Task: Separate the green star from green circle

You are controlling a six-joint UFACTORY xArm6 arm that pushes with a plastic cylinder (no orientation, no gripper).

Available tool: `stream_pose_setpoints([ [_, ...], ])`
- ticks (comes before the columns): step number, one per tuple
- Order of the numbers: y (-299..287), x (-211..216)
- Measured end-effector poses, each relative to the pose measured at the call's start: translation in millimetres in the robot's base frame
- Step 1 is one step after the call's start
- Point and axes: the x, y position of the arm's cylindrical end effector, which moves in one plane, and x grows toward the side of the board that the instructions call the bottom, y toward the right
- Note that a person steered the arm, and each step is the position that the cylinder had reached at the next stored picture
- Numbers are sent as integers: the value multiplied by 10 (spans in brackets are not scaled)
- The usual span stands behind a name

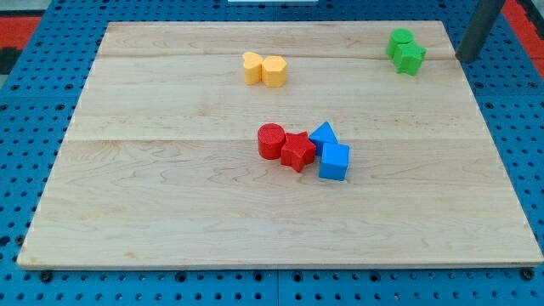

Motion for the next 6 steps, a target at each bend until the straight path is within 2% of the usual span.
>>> stream_pose_setpoints([
  [2,-718,-14],
  [4,-1157,301],
  [6,-1312,808],
])
